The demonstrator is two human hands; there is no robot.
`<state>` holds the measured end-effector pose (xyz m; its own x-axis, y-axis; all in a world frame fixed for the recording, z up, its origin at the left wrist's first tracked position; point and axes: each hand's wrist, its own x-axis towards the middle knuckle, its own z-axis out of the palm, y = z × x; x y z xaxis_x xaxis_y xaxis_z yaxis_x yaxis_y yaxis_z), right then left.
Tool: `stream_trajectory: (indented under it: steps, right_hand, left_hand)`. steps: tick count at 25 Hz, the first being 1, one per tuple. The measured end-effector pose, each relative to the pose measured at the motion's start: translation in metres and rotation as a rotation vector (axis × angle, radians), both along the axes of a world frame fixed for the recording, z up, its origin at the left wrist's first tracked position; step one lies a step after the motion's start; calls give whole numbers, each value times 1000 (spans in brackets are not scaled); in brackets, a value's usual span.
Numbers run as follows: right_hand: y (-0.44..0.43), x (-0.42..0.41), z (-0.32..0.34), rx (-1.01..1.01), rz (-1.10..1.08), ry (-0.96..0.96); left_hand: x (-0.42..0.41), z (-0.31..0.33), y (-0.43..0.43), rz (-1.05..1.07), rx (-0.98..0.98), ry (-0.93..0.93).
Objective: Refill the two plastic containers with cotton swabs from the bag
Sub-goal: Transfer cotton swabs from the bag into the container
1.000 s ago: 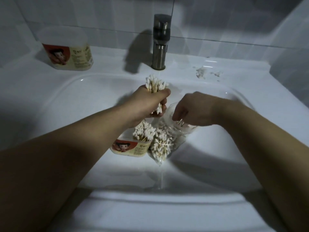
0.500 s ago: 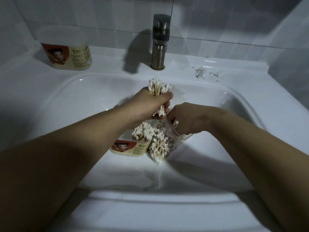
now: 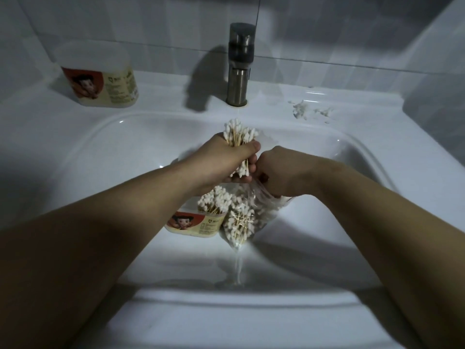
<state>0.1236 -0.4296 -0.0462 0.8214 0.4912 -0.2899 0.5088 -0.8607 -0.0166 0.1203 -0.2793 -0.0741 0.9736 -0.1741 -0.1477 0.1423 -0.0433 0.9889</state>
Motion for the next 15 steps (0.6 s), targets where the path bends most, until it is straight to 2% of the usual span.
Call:
stream_trajectory:
  steps: [4,6,10,15]
  right_hand:
    - [-9,-1,13,86,-63,-20]
    - [-12,0,15,132,-92,-27]
    - [-11,-2,12,149,-56,-24]
    - [-17,4,12,244,-107,-19]
  left_hand:
    - [-2,1,0,-9,37,-20]
    - [-3,2,-2,6,91,-87]
    - [-2,4,-2,19,138,-154]
    - [-3,1,4,-88,465,-183]
